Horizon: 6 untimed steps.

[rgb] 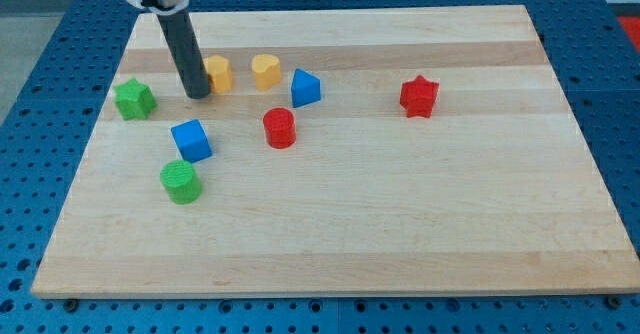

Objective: Move the arm to the top of the green star

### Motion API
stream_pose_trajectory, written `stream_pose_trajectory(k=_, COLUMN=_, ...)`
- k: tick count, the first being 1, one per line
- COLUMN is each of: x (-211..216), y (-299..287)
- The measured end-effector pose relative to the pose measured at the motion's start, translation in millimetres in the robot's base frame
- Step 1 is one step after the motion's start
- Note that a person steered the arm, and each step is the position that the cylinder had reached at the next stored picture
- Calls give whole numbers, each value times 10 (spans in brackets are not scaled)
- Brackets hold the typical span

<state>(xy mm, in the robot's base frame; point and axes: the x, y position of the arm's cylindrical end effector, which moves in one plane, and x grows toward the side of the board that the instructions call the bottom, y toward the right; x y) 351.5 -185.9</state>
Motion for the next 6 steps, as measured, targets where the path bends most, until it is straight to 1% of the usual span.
stream_pose_trajectory(k=3, x=-387, y=-464)
stream_pose_trajectory(k=4, x=-379, y=-503)
stream_pose_trajectory(k=5, x=-271, y=-547)
stream_pose_trajectory(k=6, x=-192, y=-706)
